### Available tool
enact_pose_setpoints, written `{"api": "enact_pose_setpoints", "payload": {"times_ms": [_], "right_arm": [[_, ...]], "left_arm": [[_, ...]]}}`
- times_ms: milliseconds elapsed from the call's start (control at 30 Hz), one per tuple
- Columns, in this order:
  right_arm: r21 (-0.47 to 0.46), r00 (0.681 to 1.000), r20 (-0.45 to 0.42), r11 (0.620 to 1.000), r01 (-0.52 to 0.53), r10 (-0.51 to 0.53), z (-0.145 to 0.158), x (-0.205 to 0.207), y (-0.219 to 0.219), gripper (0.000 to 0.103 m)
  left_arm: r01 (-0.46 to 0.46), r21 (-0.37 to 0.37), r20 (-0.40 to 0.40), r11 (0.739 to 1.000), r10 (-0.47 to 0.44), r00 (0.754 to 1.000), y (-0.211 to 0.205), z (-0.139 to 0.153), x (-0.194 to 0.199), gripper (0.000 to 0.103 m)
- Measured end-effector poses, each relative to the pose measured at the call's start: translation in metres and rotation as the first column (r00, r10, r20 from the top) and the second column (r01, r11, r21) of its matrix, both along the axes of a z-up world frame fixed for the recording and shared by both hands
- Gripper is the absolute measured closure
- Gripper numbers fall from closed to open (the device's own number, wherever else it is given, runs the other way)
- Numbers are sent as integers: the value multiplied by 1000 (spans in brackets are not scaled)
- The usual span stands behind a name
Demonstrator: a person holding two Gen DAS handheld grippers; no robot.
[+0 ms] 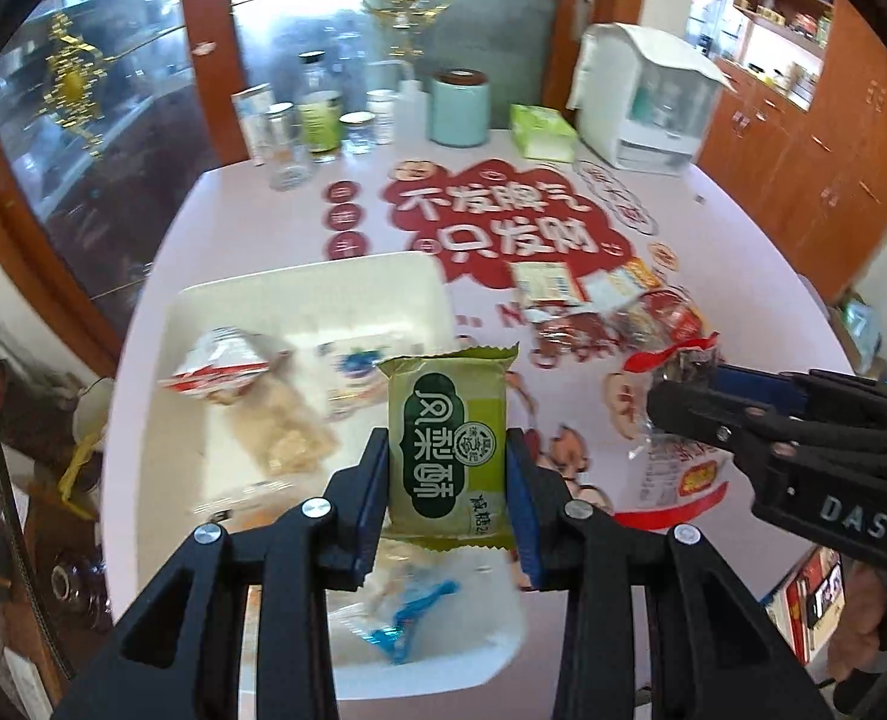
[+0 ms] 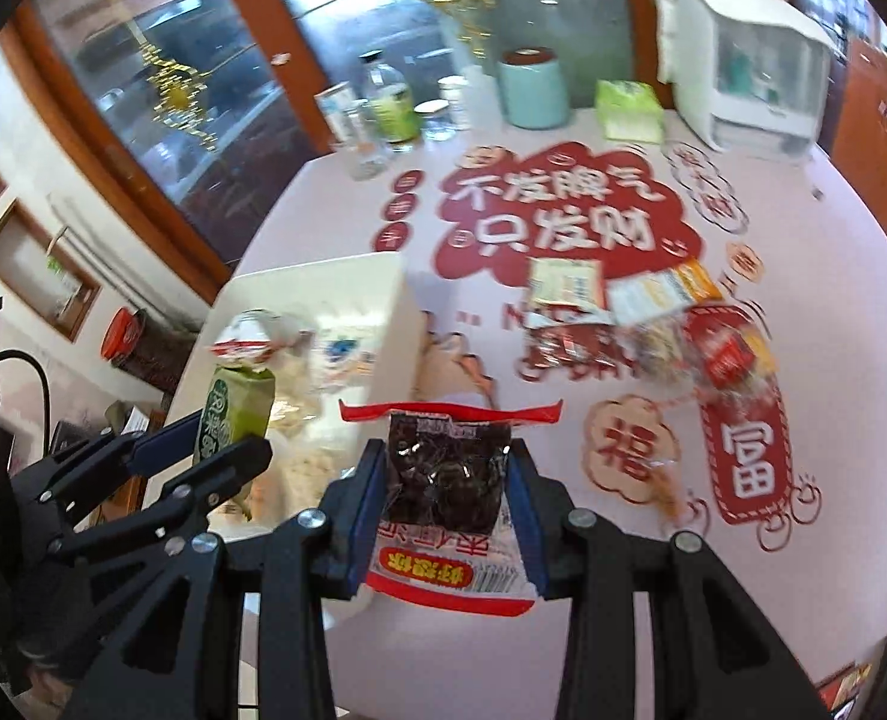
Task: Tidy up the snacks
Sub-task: 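Carry both snacks over the white tray and open both tools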
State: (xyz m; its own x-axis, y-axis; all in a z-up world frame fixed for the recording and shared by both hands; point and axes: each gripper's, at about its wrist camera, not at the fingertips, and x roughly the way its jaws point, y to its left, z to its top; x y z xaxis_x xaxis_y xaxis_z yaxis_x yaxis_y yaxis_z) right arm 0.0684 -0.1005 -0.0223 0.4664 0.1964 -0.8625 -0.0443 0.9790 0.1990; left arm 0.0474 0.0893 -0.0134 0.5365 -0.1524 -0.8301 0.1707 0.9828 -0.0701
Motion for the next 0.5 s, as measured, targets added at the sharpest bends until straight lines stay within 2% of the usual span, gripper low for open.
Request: {"api": "enact_pose_setpoints", "payload": {"times_ms": [233, 500], "right_arm": [[-1, 996, -4, 996, -86, 86, 2, 3, 51, 64], [-3, 987, -31, 988, -155, 155, -5, 5, 89, 63]], "left_arm": [[-74, 39, 7, 996, 74, 997, 36, -7, -3, 68], [-129, 67, 10, 989, 129, 992, 65, -15, 0, 68]]}}
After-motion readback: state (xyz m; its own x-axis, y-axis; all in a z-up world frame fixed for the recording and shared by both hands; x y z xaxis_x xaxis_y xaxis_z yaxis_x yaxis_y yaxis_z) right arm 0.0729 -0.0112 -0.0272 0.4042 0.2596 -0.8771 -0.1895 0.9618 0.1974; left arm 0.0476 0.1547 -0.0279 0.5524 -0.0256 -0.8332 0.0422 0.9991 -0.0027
